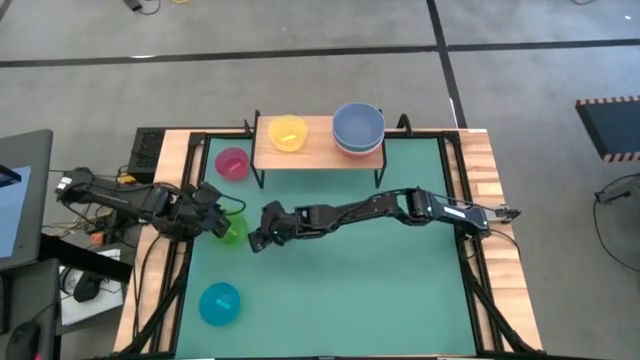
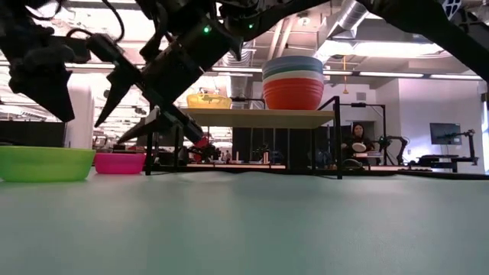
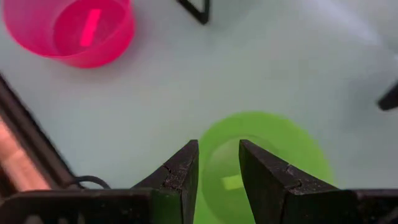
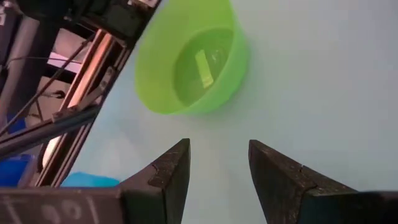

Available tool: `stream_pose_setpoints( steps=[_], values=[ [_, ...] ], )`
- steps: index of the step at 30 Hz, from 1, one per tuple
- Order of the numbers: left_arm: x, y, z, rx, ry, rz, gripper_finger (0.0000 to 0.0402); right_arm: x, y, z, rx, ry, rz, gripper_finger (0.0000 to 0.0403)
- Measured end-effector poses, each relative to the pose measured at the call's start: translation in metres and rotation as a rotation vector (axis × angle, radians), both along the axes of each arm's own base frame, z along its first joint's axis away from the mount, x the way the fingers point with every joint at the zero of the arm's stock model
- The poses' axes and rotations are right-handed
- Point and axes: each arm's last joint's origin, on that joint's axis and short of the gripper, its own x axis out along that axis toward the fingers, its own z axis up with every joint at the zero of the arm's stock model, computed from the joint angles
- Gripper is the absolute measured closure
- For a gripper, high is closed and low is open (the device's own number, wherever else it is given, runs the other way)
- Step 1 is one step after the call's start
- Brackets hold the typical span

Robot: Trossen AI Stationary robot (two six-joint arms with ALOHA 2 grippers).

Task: Place and stack bowls onto a shelf
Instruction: Stack the light green bowl on the yellow bowl on the shelf

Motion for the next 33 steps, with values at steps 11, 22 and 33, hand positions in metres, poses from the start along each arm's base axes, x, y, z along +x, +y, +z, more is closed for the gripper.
stream_pose_setpoints(
  steps=[11, 22, 33],
  values=[
    [0.004, 0.018, -0.004, -0.064, 0.097, 0.070, 0.0294, 0.010, -0.027, 0.013, -0.059, -0.165, -0.022, 0.0214],
    [0.018, 0.024, -0.033, -0.097, 0.254, 0.072, 0.0294, 0.007, -0.048, 0.006, -0.059, -0.090, -0.040, 0.0217],
    [0.029, 0.030, -0.045, -0.127, 0.334, 0.062, 0.0352, 0.004, -0.018, 0.001, -0.042, -0.032, 0.003, 0.0221]
  ],
)
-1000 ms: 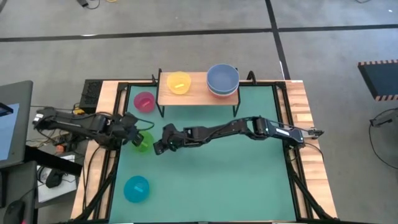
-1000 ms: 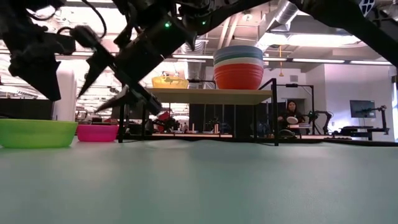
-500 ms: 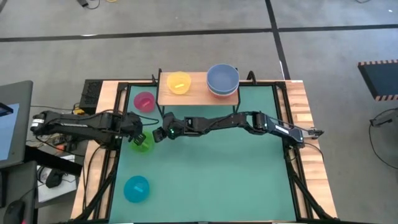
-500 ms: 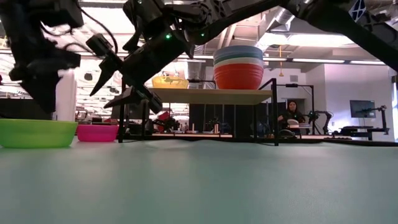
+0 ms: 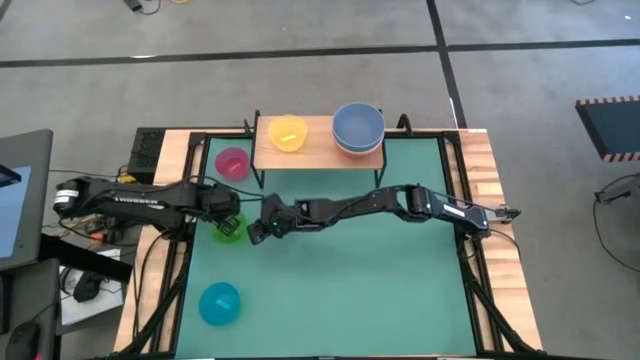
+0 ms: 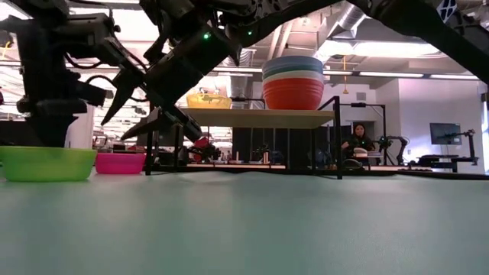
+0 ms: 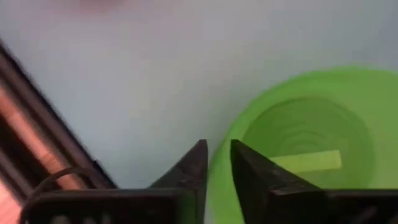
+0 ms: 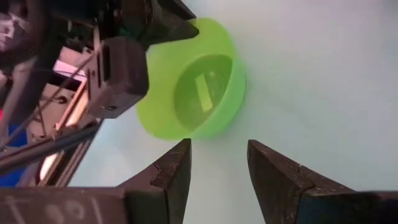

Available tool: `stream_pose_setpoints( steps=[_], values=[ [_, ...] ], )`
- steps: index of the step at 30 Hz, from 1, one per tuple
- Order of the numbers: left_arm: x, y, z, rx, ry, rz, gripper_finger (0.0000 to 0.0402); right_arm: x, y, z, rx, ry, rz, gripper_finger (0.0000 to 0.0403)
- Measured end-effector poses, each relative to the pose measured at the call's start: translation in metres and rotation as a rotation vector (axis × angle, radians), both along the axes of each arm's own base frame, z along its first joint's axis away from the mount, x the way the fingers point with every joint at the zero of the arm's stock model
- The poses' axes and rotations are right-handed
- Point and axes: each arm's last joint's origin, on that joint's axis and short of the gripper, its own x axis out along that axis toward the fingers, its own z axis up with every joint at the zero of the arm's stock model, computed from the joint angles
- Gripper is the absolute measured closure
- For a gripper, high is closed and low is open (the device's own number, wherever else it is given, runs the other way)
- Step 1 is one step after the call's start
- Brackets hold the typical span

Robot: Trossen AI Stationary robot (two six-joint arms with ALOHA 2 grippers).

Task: Place and stack bowls onto a shelf
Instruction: Stack the light green bowl on the yellow bowl on the shelf

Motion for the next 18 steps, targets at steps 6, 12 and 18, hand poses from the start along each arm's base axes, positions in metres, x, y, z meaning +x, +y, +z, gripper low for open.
stream_pose_setpoints(
  steps=[6, 12, 18],
  values=[
    [0.012, 0.001, -0.002, -0.020, -0.054, -0.025, 0.0397, -0.006, 0.004, 0.009, 0.017, 0.037, -0.029, 0.0229],
    [0.018, -0.005, 0.018, -0.050, -0.118, -0.053, 0.0402, -0.028, 0.003, 0.049, -0.044, 0.117, -0.005, 0.0232],
    [0.026, -0.011, 0.059, 0.036, -0.291, -0.060, 0.0401, -0.033, 0.001, 0.071, -0.115, 0.072, 0.032, 0.0231]
  ],
)
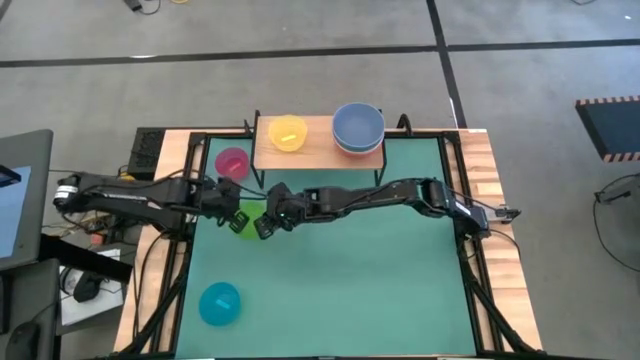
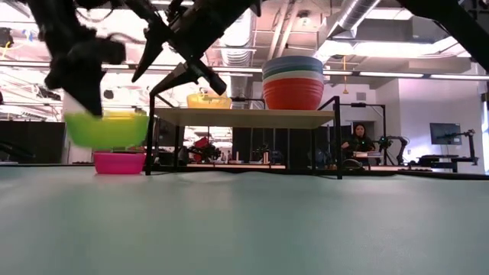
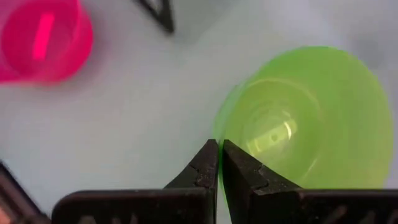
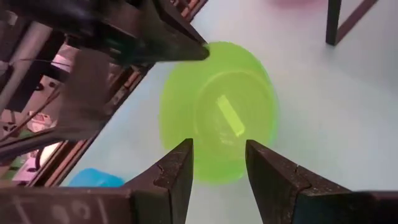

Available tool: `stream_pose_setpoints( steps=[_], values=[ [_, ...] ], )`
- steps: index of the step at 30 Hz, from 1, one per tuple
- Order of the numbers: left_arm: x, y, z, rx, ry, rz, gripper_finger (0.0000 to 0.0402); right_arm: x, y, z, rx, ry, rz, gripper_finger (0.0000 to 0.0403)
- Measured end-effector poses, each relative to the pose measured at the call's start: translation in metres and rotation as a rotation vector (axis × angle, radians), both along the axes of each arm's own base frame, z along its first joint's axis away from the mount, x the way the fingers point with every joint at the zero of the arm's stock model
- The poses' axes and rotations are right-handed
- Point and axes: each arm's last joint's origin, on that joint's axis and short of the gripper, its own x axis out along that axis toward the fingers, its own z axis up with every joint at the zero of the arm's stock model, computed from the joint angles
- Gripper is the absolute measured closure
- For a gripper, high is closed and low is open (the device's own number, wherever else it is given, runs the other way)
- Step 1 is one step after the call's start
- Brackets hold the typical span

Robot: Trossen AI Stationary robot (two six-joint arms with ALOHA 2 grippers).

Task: Place and stack bowls onto a shelf
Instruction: Stack the light green bowl on the yellow bowl on the shelf

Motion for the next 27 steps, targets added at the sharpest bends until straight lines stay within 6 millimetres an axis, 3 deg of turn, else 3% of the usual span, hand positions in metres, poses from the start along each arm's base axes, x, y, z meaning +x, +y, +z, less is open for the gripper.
stream_pose_setpoints(
  steps=[4, 9, 17, 22, 27],
  values=[
    [0.003, -0.005, 0.022, 0.062, -0.043, -0.036, 0.0401, -0.001, -0.001, -0.001, -0.034, 0.012, -0.002, 0.0231],
    [0.003, -0.011, 0.035, 0.087, -0.054, -0.076, 0.0401, -0.003, 0.003, -0.003, -0.062, 0.044, -0.018, 0.0231],
    [0.005, -0.021, 0.053, 0.157, -0.081, -0.226, 0.0401, -0.011, 0.010, 0.010, -0.120, 0.061, 0.014, 0.0237],
    [0.005, -0.027, 0.074, 0.222, -0.112, -0.351, 0.0401, -0.011, 0.008, 0.010, -0.116, 0.064, 0.016, 0.0276],
    [0.005, -0.031, 0.092, 0.218, -0.170, -0.414, 0.0401, -0.012, 0.008, 0.010, -0.107, 0.067, 0.014, 0.0351]
  ],
)
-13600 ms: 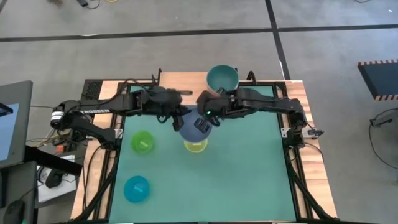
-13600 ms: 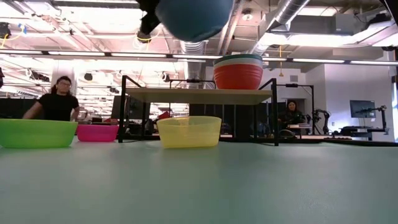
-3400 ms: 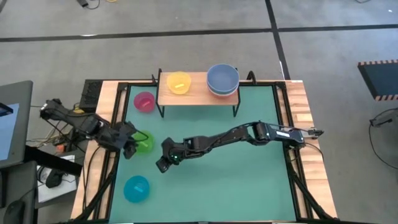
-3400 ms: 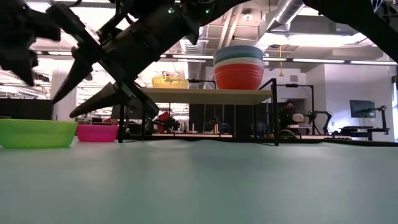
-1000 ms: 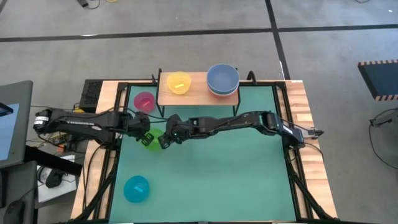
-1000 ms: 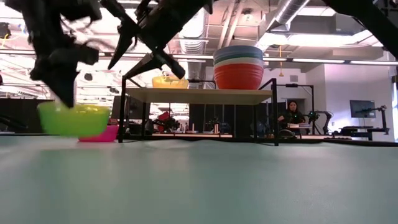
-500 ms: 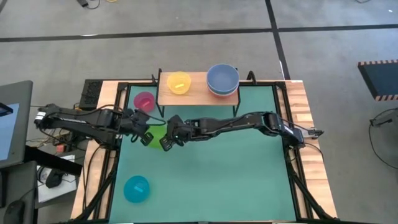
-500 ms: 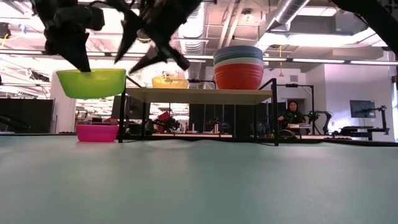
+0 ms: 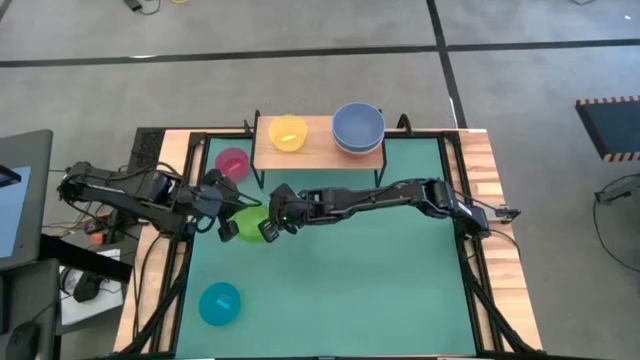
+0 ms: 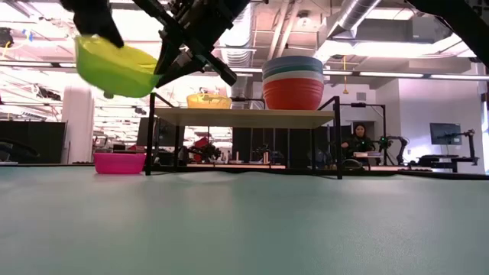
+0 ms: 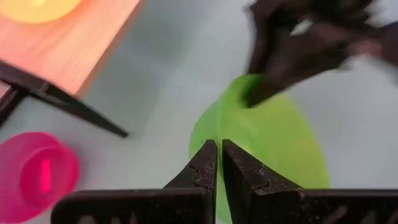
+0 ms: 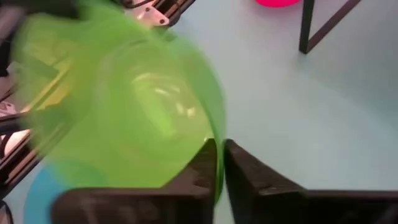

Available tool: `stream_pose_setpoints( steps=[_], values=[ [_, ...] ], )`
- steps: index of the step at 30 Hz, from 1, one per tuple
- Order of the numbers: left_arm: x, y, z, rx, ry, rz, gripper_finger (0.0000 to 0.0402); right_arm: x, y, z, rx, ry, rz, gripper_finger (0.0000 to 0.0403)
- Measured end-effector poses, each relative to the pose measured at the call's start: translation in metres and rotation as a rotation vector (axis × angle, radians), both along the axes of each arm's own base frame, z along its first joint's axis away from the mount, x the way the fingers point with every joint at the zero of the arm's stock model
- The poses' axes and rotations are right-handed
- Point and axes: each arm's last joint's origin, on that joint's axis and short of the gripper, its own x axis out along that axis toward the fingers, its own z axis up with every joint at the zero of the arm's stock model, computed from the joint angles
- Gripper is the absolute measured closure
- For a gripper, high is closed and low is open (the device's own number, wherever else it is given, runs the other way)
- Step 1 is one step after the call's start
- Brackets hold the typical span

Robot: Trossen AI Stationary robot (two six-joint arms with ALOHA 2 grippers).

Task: Place and stack bowls onto a shelf
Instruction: Stack the light green bowl on the yellow bowl on the shelf

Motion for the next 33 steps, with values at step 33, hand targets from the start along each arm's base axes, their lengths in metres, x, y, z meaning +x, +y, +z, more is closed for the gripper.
stream_pose_setpoints(
  steps=[33],
  values=[
    [0.002, 0.065, 0.030, 0.272, -0.095, 0.589, 0.0260, -0.102, -0.260, 0.090, -0.241, -0.056, 0.001, 0.0380]
  ],
)
